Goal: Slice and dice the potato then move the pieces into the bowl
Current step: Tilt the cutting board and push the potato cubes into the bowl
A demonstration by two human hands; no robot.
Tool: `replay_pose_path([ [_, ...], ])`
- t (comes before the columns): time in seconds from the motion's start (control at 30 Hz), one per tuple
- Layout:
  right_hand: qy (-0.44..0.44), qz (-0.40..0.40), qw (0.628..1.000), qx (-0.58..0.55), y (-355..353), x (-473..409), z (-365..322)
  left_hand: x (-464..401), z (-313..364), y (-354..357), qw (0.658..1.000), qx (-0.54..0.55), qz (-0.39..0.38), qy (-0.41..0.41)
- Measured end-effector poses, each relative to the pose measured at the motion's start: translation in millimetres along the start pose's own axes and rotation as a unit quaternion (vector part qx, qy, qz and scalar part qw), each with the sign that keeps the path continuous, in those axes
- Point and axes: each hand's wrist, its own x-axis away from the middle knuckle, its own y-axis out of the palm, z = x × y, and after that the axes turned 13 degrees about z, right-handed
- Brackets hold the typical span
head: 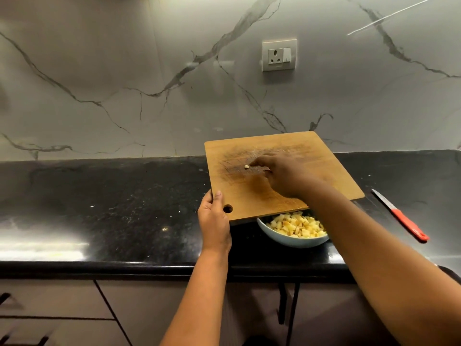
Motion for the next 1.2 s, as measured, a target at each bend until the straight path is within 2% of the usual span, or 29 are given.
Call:
replay_pose_path([
  [0.17,-0.089,0.003,0.995,0.039,31.0,-14.1,4.9,-3.3,-2.3,-0.8,1.000,0.011,-0.003,-0.004],
  [0.33,-0.124,0.014,0.992,0.028,14.5,25.8,16.8,-2.2,-1.3,0.1,1.000,0.010,-0.004,-0.010],
  [0.57,-0.101,0.033,0.994,-0.001,-3.3,98.6,29.4,-1.1,-0.9,0.5,1.000,0.003,0.002,-0.005],
  [0.7,-0.047,0.023,0.999,0.005,-13.9,109.2,33.3,-3.6,-1.7,-0.6,1.000,0.008,0.003,-0.007],
  [0.87,-0.064,0.109,0.992,-0.014,-21.8,114.7,32.7,-5.4,-3.0,-1.6,1.000,0.008,-0.005,-0.013],
  [1.0,-0.037,0.037,0.997,-0.055,-20.8,113.9,40.3,-4.5,-2.7,-0.9,1.000,0.016,0.000,-0.014],
  [1.07,-0.032,0.094,0.991,-0.089,-24.2,111.0,46.9,-4.4,-2.7,-0.5,1.000,0.013,0.000,-0.020],
  [1.13,-0.005,0.196,0.977,-0.083,-29.2,104.2,60.3,-5.8,-4.3,-1.6,1.000,0.011,0.002,-0.026],
  [1.2,0.068,0.292,0.953,-0.038,-32.3,95.7,81.7,-7.7,-5.6,-2.7,0.999,0.012,0.001,-0.039],
])
